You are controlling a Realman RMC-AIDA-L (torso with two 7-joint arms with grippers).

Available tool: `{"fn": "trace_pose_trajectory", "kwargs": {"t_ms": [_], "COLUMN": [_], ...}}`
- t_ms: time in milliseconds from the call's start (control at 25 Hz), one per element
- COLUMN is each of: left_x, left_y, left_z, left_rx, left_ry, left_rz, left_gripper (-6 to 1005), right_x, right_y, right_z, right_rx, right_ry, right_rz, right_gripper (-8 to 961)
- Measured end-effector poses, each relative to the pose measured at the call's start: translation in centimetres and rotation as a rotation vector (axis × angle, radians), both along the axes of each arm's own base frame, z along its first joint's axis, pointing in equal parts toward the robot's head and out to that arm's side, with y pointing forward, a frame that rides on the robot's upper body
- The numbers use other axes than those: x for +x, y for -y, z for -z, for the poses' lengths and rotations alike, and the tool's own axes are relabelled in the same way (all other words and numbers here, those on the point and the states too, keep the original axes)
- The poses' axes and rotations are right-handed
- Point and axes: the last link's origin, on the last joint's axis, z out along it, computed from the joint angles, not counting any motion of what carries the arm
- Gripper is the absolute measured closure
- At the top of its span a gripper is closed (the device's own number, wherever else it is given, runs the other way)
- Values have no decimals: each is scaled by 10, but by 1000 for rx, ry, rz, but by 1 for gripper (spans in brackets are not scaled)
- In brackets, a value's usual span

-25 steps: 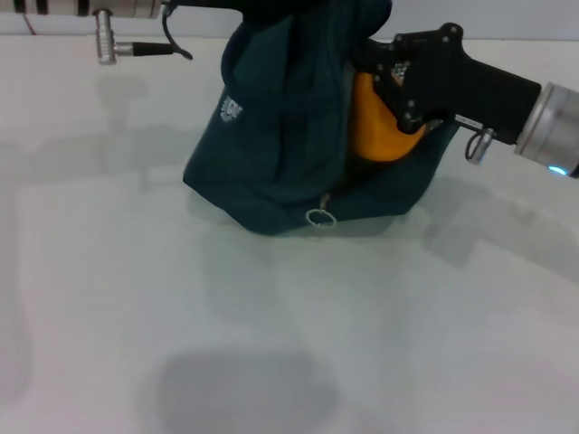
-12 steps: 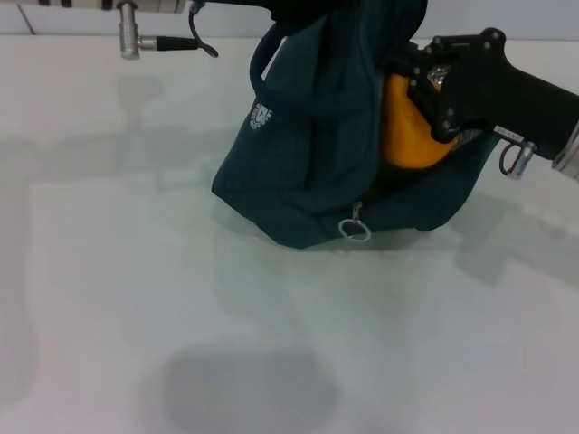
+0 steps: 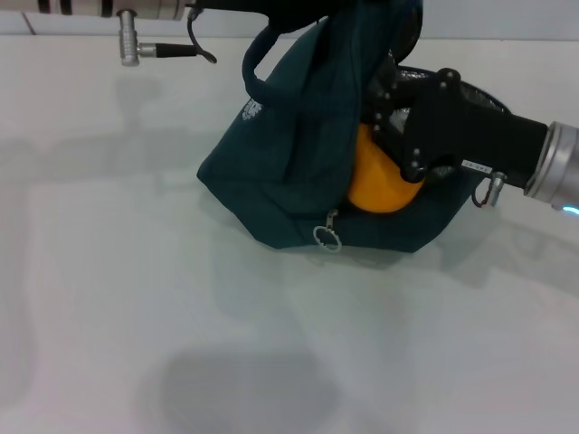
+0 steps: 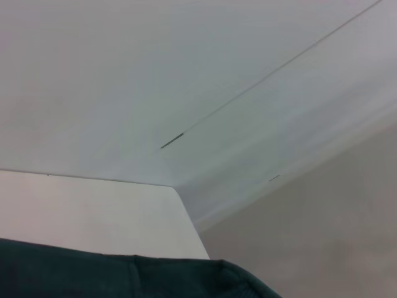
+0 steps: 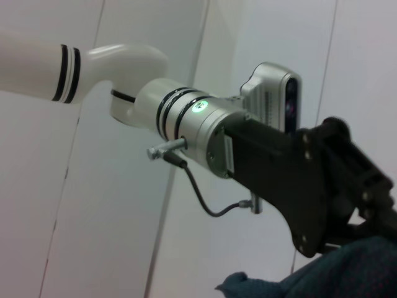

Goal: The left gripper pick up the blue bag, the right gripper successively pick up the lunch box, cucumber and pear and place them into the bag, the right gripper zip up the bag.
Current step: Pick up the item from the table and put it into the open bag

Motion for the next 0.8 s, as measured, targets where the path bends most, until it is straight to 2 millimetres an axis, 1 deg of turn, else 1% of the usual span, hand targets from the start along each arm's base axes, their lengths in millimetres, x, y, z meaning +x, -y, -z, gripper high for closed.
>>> {"fn": "trace_pose_trajectory", "kwargs": {"t_ms": [440,800], "left_x": [2,-2], "left_y": [3,3], "left_z": [2,1], "left_rx": [-14,-13], "left_ry": [14,13], "left_rz": [7,-2], "left_gripper": [927,927], "right_x": [-2,-4], "right_y": [-19,-20], "right_z": [3,-1], "right_rx": [61,77], "right_ry": [73,48], "right_rz": [39,36], "right_gripper": [871,869]}}
